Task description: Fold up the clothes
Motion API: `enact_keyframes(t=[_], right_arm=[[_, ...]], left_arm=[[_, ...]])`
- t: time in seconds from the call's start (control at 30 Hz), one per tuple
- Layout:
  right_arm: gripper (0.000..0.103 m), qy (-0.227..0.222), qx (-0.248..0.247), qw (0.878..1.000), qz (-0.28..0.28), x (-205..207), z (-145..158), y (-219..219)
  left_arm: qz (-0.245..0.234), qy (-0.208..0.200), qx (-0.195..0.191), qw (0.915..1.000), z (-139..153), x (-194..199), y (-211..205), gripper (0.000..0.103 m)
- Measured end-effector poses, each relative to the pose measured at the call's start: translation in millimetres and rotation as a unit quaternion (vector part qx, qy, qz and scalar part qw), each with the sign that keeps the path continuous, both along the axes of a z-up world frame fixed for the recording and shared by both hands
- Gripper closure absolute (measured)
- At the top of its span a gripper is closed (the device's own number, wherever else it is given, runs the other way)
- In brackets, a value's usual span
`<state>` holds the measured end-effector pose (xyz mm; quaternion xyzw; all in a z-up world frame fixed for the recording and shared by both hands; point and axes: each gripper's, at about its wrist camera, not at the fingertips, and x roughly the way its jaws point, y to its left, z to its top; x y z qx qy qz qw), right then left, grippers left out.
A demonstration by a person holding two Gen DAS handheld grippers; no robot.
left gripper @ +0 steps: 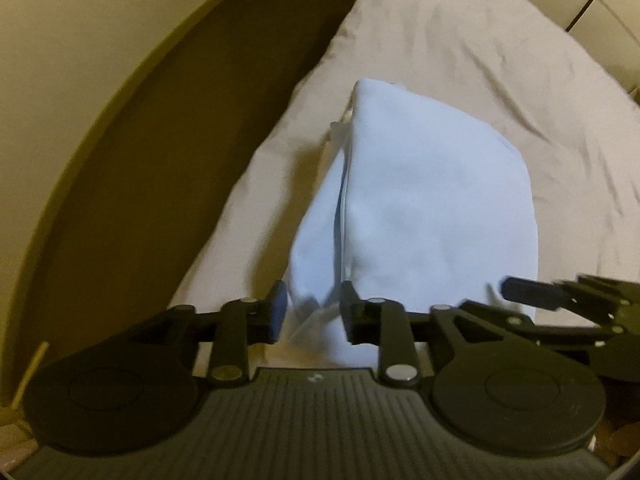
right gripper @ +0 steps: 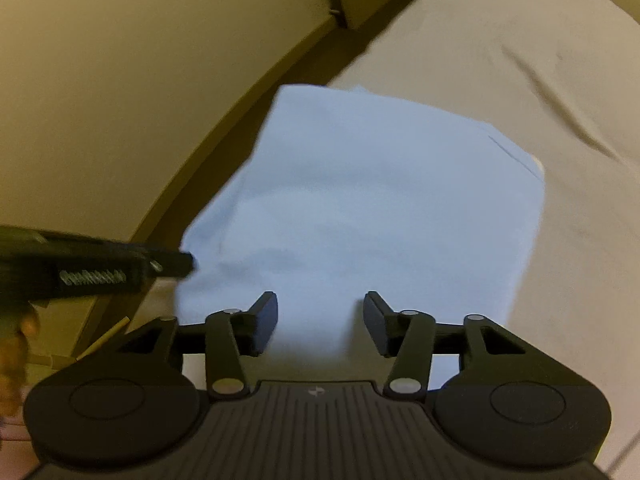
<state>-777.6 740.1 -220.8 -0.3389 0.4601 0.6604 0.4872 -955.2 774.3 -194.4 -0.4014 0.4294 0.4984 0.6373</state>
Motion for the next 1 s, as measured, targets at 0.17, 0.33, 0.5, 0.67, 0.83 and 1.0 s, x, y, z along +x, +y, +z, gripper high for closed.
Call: enact_keyframes(t=[0.17,0.33,0.5,0.67,0.83,1.0], right_arm=[[0.018,0.012,0.004,1.000,-0.024,17,7,-28],[0.014,0.010,0.018,0.999,-0.034,26,18,-54],[0.013,0.004,0.045,0.998,-0.034,34,39,-80],[0.013,0.006,0.078,0.997,-0.025,45,64,-107],[0.013,0.009,0.098,0.995,-0.005,59,87,-137],[0.013,0.017,0.109,0.994,0.016,83,111,-166]], left_arm=[[0.003,0.013,0.028,0.9995,25,9,-28,0.061],[0.013,0.031,0.046,0.9984,48,15,-65,0.051],[0.022,0.041,0.072,0.9963,72,25,-102,0.038],[0.044,0.045,0.092,0.9938,94,37,-142,0.033],[0.071,0.050,0.102,0.9910,114,58,-178,0.030],[0.095,0.057,0.117,0.9869,131,84,-215,0.021]])
